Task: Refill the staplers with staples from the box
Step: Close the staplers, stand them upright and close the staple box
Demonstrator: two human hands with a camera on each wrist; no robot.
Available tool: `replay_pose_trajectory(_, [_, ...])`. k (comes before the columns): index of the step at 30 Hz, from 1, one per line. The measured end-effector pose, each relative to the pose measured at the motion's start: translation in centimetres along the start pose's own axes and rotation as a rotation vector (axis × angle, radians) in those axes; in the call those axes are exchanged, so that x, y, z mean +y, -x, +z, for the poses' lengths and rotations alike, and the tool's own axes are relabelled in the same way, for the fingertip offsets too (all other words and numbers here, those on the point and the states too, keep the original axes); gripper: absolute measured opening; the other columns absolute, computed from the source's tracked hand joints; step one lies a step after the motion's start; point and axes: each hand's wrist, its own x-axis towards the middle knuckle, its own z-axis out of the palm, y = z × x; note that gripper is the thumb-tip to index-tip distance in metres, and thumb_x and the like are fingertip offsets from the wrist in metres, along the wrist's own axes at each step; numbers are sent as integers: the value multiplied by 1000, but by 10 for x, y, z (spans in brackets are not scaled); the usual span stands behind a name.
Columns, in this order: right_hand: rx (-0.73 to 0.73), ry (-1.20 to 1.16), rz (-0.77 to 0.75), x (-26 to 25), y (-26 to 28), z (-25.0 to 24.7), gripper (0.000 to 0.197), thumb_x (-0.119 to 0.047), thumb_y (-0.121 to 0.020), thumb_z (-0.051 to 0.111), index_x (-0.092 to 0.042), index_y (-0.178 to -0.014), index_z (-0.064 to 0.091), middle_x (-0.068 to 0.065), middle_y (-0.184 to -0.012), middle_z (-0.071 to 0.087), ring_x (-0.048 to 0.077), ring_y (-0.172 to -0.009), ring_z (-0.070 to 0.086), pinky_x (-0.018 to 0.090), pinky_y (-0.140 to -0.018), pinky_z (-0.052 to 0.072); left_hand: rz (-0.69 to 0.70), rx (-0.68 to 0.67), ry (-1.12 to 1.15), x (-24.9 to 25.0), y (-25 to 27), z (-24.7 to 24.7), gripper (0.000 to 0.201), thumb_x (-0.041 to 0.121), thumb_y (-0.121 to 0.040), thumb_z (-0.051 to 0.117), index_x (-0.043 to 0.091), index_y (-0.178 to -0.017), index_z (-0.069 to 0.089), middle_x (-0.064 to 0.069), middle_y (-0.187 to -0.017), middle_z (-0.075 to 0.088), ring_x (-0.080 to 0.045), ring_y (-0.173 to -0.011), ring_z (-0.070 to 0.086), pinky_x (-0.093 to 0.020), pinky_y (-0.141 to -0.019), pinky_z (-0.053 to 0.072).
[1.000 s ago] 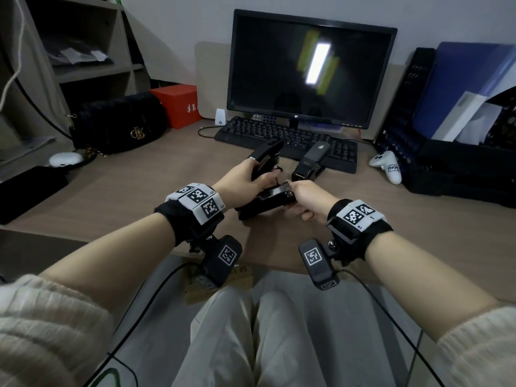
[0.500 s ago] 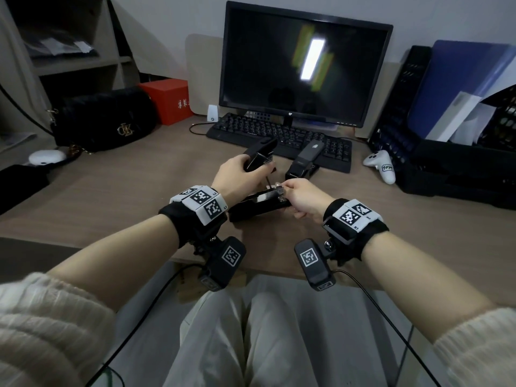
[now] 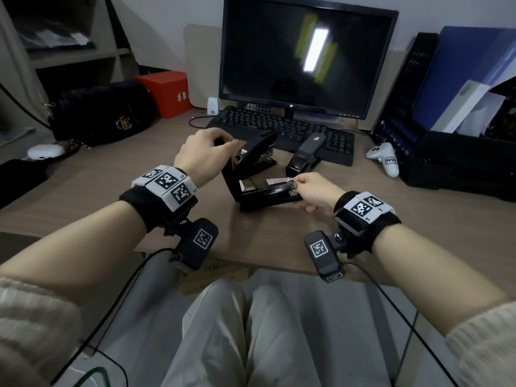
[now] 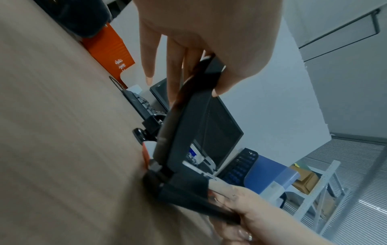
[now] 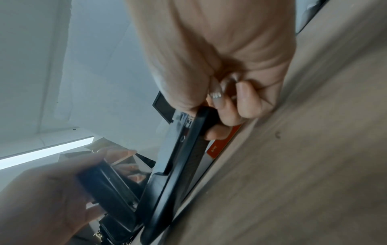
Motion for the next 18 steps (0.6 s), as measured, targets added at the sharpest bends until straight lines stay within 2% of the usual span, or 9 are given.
replay_pose_trajectory(2, [-21,-45,29,2,-3,3,35,-9,-100,30,1,-122,55,7,-66,55,14,-51,37,15,-34,20,-53,-18,44,-8,1,-6,27,51,-78,52,33,-82,72,5,-87,73,-20,-91,68,-43,-87,54])
replay_pose_trajectory(4, [-8,-59,35,4,-4,3,36,-5,-99,27,2,-119,56,6,-64,49,11,-48,27,13,-31,16,-113,-35,111,-16,1,-9,24,40,-87,54,24,-80,71,-5,-88,74,-26,-81,71,-40,-73,57])
replay_pose_trajectory(6, [10,-58,45,5,-7,3,36,-2,-97,25,-3,-112,58,2,-63,42,10,-47,27,14,-31,15,-167,-55,155,-23,2,-10,24,30,-93,51,13,-87,68,-11,-88,74,-28,-68,72,-32,-57,53])
replay_pose_trajectory(9, [20,-27,50,9,-12,4,34,-1,-94,26,6,-108,56,1,-63,33,11,-47,28,14,-32,15,-210,-79,106,-31,4,-11,24,29,-95,46,13,-93,63,-6,-86,72,-28,-60,70,-27,-50,46])
replay_pose_trajectory(11, [18,22,56,11,-14,3,30,-5,-95,30,-7,-92,60,2,-63,35,13,-49,30,15,-32,17,-240,-103,61,-32,2,-14,25,32,-96,43,15,-91,61,-4,-76,73,-25,-55,67,-26,-49,43])
replay_pose_trajectory(13, [25,61,58,11,-13,1,27,-9,-96,35,-16,-85,58,4,-63,38,16,-51,32,15,-33,19,-266,-143,4,-33,0,-16,27,31,-95,40,13,-91,61,-4,-63,72,-22,-49,63,-24,-47,40])
replay_pose_trajectory(16, [28,71,77,10,-11,-1,30,-6,-97,35,-16,-79,56,5,-61,38,16,-50,29,13,-32,17,-298,-222,-103,-30,0,-19,23,25,-95,38,12,-95,57,-5,-62,69,-19,-45,58,-19,-39,32])
replay_pose_trajectory(18, [19,83,91,6,-8,-1,25,-10,-99,36,-14,-88,57,5,-60,39,15,-49,30,14,-34,18,-322,-296,-155,-26,0,-21,23,22,-97,35,9,-99,54,-7,-68,70,-20,-47,57,-15,-33,29])
